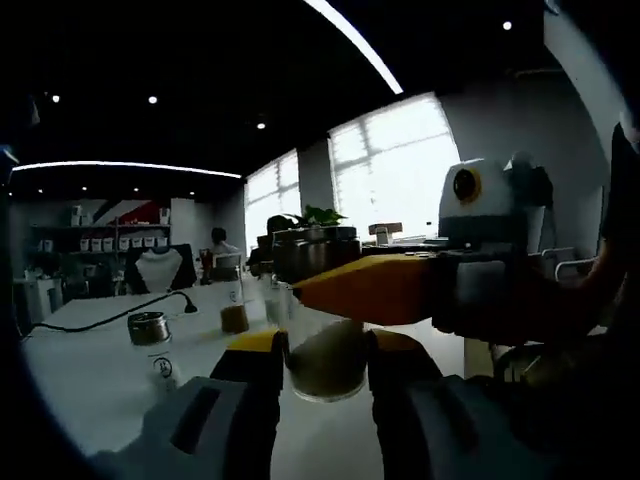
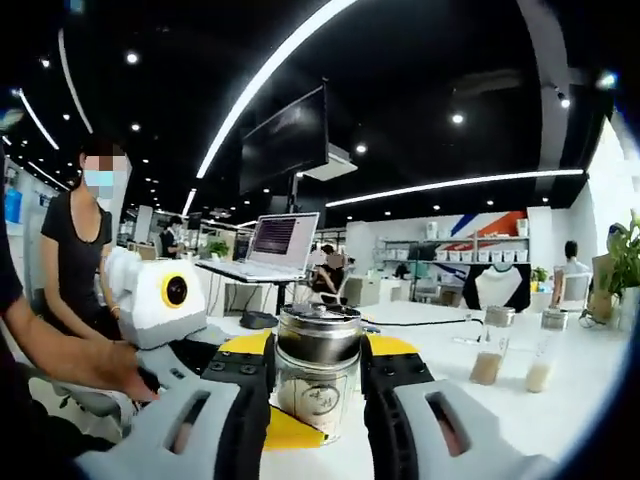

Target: Rotate the seasoning bottle until the label or dispensing opening points toward the visible target arrow and the bottle remains upright within the marked orientation range

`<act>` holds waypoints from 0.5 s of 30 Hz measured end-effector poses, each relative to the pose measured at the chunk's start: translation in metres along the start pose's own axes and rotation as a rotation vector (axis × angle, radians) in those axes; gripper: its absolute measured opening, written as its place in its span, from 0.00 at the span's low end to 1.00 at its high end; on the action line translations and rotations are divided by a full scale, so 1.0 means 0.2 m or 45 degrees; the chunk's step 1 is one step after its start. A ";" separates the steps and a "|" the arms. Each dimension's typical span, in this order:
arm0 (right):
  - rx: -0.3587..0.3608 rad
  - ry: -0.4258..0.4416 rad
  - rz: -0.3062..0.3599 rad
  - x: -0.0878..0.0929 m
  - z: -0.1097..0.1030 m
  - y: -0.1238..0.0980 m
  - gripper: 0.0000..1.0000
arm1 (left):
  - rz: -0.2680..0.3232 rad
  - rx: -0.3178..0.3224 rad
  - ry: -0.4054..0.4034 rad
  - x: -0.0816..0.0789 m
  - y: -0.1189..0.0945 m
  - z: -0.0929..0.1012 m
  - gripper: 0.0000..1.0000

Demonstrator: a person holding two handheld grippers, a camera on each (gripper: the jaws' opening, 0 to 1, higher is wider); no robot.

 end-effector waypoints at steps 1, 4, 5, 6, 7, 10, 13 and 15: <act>-0.049 0.006 -0.004 -0.01 0.00 -0.01 0.33 | 0.012 0.030 -0.003 -0.01 0.00 0.01 0.35; -0.169 0.038 -0.004 -0.03 0.00 -0.02 0.32 | 0.058 0.141 -0.040 -0.02 -0.03 0.02 0.35; -0.209 0.074 -0.009 -0.03 0.01 -0.02 0.31 | 0.075 0.171 -0.057 -0.02 -0.04 0.02 0.35; -0.232 0.140 -0.029 -0.03 0.01 -0.02 0.31 | 0.078 0.179 -0.065 -0.02 -0.04 0.02 0.35; -0.240 0.175 -0.044 -0.02 0.01 -0.02 0.31 | 0.073 0.181 -0.080 -0.01 -0.04 0.02 0.35; -0.244 0.185 -0.057 -0.01 0.01 -0.02 0.31 | 0.064 0.178 -0.089 0.00 -0.04 0.03 0.35; -0.315 0.205 -0.062 -0.01 -0.03 -0.02 0.32 | 0.103 0.265 -0.146 0.00 -0.04 0.05 0.35; -0.335 0.207 -0.049 -0.02 -0.05 -0.02 0.32 | 0.114 0.289 -0.157 -0.01 -0.04 0.06 0.35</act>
Point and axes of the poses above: the point that each gripper's makers call its tool centre point, and the gripper's own axes: y roughly forward along the fingers, z roughly to its right, x roughly out of its underside, the point moved 7 cm from there along -y, roughly backward along the fingers, and after that the axes turned 12 degrees about x, right-handed, at the moved point
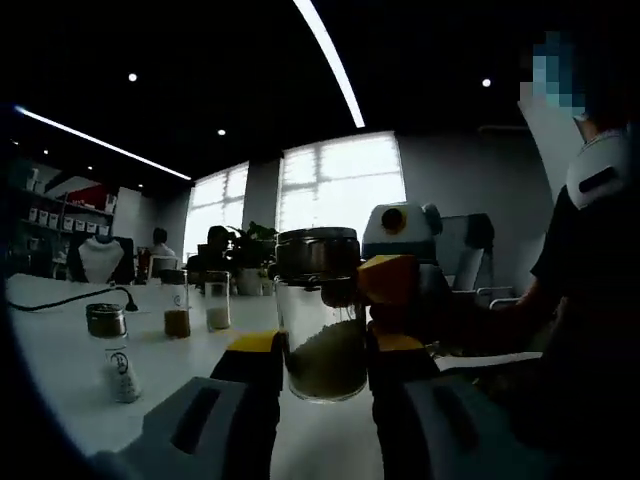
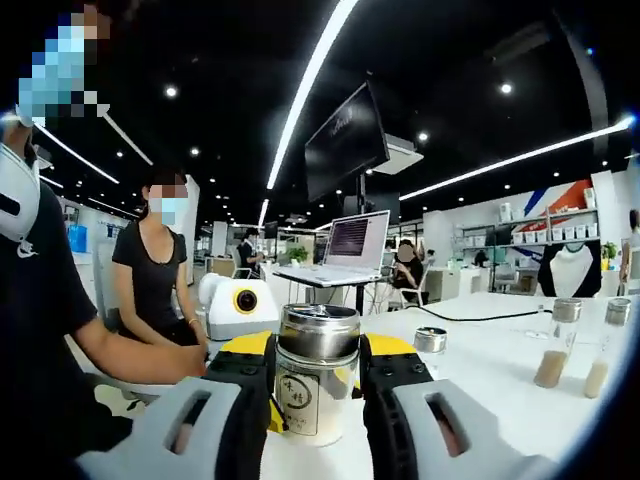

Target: Rotate the seasoning bottle until the label or dispensing opening points toward the visible target arrow and the bottle remains upright within the marked orientation range

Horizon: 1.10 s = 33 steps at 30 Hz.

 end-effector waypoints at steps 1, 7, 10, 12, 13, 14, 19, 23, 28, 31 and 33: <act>-0.002 -0.002 -0.001 0.00 0.00 0.00 0.32 | -0.009 0.002 0.007 0.00 0.00 0.00 0.35; 0.229 -0.096 0.049 -0.01 0.00 0.01 0.31 | -0.007 -0.146 0.042 -0.01 0.03 -0.03 0.36; 0.463 -0.070 0.084 0.00 0.04 0.00 0.31 | -0.038 -0.330 0.112 -0.02 0.05 -0.04 0.35; 0.551 -0.070 0.093 0.01 0.07 0.00 0.31 | -0.122 -0.444 0.254 -0.02 0.06 -0.05 0.35; 0.568 -0.066 0.091 0.02 0.07 0.00 0.31 | -0.145 -0.467 0.275 -0.01 0.06 -0.05 0.35; 0.575 -0.044 0.089 0.03 0.07 0.01 0.31 | -0.188 -0.507 0.314 0.00 0.07 -0.06 0.35; 0.566 -0.048 0.023 0.07 0.08 0.02 0.32 | -0.210 -0.522 0.267 0.03 0.05 -0.08 0.34; 0.440 -0.089 -0.039 0.07 0.09 0.03 0.32 | -0.166 -0.423 0.171 0.04 0.01 -0.08 0.34; 0.283 -0.057 -0.087 0.03 0.10 0.05 0.33 | -0.108 -0.307 0.167 0.03 -0.02 -0.07 0.34; 0.300 -0.042 -0.104 0.04 0.10 0.05 0.33 | -0.110 -0.330 0.147 0.03 -0.01 -0.07 0.34; 0.323 -0.109 -0.079 0.04 0.10 0.06 0.32 | -0.109 -0.351 0.159 0.03 0.00 -0.08 0.34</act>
Point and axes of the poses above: the point that each gripper's makers call its tool centre point, and the gripper's own axes: y roughly forward along the fingers, z roughly to its right, x roughly out of its underside, the point moved 7 cm from there along -y, roughly backward along the fingers, and after that the axes turned 12 degrees about x, right-handed, at the moved point
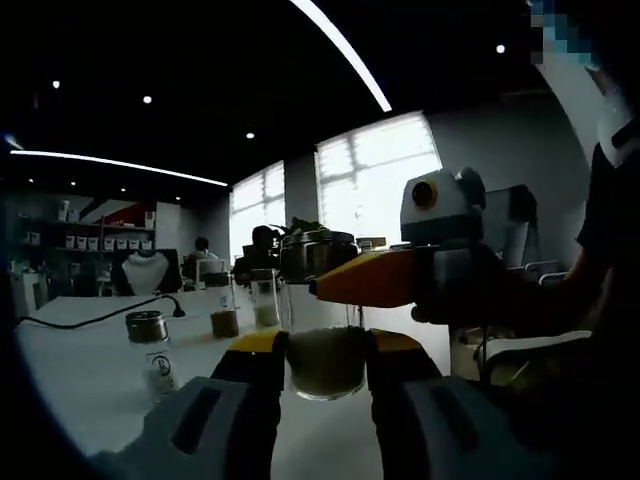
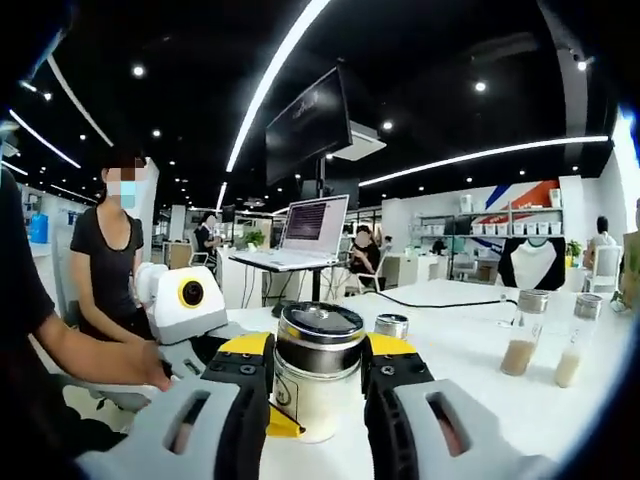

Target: Rotate the seasoning bottle until the label or dispensing opening points toward the visible target arrow and the bottle remains upright within the marked orientation range

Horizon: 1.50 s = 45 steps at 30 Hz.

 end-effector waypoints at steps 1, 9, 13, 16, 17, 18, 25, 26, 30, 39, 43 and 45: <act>0.011 -0.012 -0.003 0.01 0.00 0.01 0.32 | -0.005 -0.016 -0.029 0.00 0.00 -0.01 0.34; 0.063 0.015 -0.015 0.03 0.11 0.06 0.32 | -0.108 -0.080 -0.160 0.04 -0.05 -0.07 0.43; 0.088 -0.007 -0.033 0.05 0.17 0.09 0.32 | -0.134 -0.121 -0.194 0.05 -0.07 -0.09 0.52; 0.085 0.010 -0.043 0.08 0.22 0.12 0.32 | -0.203 -0.201 -0.118 0.07 -0.08 -0.10 0.62; 0.088 0.014 -0.045 0.08 0.23 0.12 0.32 | -0.202 -0.237 -0.102 0.07 -0.08 -0.11 0.65; 0.097 0.021 -0.053 0.09 0.25 0.13 0.32 | -0.209 -0.247 -0.103 0.07 -0.08 -0.11 0.66; 0.109 0.036 -0.090 0.12 0.35 0.18 0.32 | -0.229 -0.285 -0.113 0.06 -0.11 -0.13 0.79; 0.108 0.036 -0.091 0.12 0.35 0.18 0.32 | -0.230 -0.285 -0.113 0.06 -0.11 -0.13 0.81; 0.118 0.061 -0.120 0.16 0.42 0.24 0.32 | -0.239 -0.317 -0.135 0.08 -0.15 -0.15 0.87; 0.129 0.078 -0.115 0.24 0.53 0.35 0.32 | -0.263 -0.353 -0.153 0.08 -0.21 -0.17 0.96; 0.118 0.055 -0.130 0.29 0.56 0.40 0.32 | -0.273 -0.366 -0.158 0.09 -0.22 -0.18 0.96; 0.112 0.057 -0.140 0.31 0.57 0.40 0.32 | -0.276 -0.370 -0.162 0.09 -0.22 -0.19 0.98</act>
Point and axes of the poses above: the point that each gripper's makers call its tool centre point, and the gripper's own axes: y roughly forward along the fingers, z roughly to its right, x roughly out of its underside, the point moved 7 cm from there along -y, roughly backward along the fingers, and after that the axes turned 12 degrees about x, right-handed, at the moved point
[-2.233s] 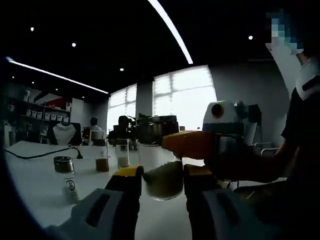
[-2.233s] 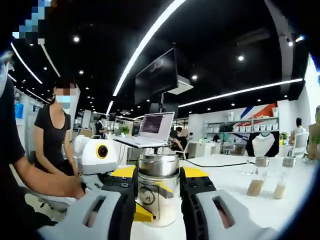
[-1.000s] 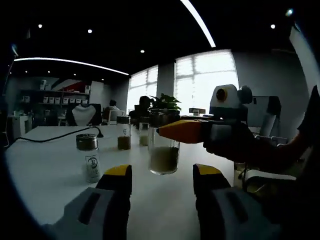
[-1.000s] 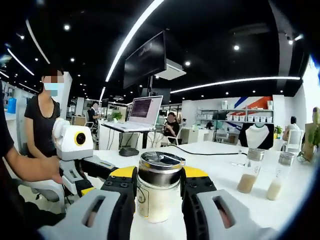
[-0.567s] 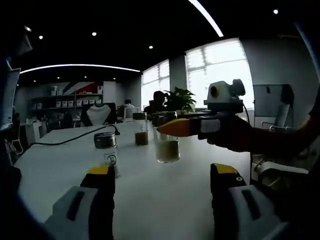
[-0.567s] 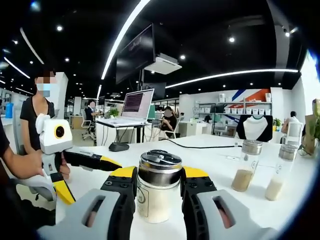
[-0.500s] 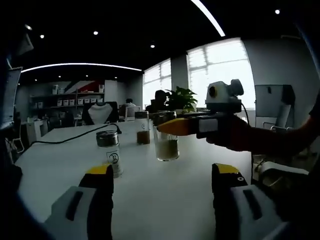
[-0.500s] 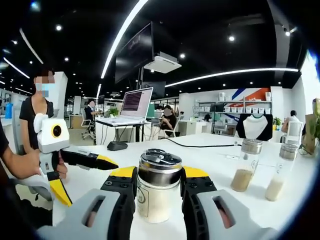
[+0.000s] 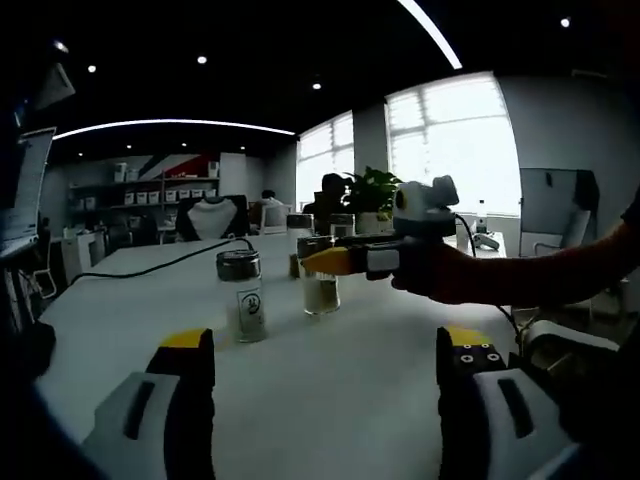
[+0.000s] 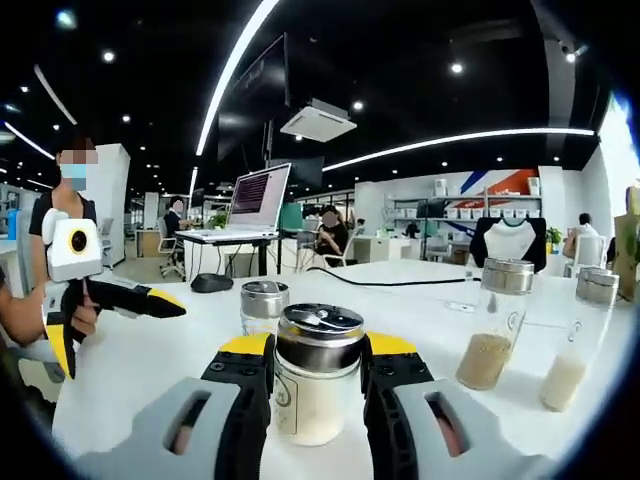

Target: Rotate the seasoning bottle until the label or dispensing opening points toward the visible target arrow and the bottle remains upright within the marked orientation range

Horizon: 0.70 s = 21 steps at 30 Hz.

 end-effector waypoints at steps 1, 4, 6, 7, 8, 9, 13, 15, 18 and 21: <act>0.008 0.007 -0.011 0.01 0.01 0.01 0.32 | -0.003 -0.001 -0.003 0.00 0.00 0.00 0.98; 0.023 0.001 -0.006 0.03 0.04 0.02 0.32 | 0.002 -0.006 -0.003 -0.01 -0.01 -0.01 0.99; 0.009 0.006 0.002 0.03 0.05 0.03 0.32 | 0.008 -0.009 -0.008 -0.01 -0.01 -0.01 0.99; 0.003 -0.002 -0.003 0.03 0.04 0.03 0.32 | 0.006 -0.005 -0.007 -0.01 -0.02 -0.01 0.99; 0.003 -0.013 -0.007 0.03 0.04 0.03 0.32 | 0.006 -0.003 -0.007 -0.01 -0.02 0.00 0.99; 0.012 -0.093 -0.017 0.03 0.04 0.03 0.32 | 0.003 -0.005 -0.008 -0.02 -0.02 0.00 0.99; 0.004 -0.069 -0.007 0.04 0.06 0.04 0.33 | 0.022 -0.013 -0.003 -0.07 -0.05 -0.01 0.99; 0.002 -0.054 -0.001 0.05 0.05 0.04 0.33 | 0.035 -0.021 0.001 -0.09 -0.07 -0.01 0.99; -0.010 -0.052 -0.007 0.05 0.05 0.05 0.33 | 0.034 -0.021 -0.006 -0.11 -0.08 -0.01 0.99; -0.013 -0.063 -0.045 0.06 0.06 0.06 0.33 | 0.024 -0.025 -0.020 -0.11 -0.09 -0.01 0.99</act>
Point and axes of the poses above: the point that each gripper's makers call its tool centre point, and the gripper's own axes: y roughly forward along the fingers, z roughly to its right, x roughly out of its underside, the point moved 7 cm from there along -y, roughly backward along the fingers, and after that the axes turned 12 degrees about x, right-handed, at the moved point
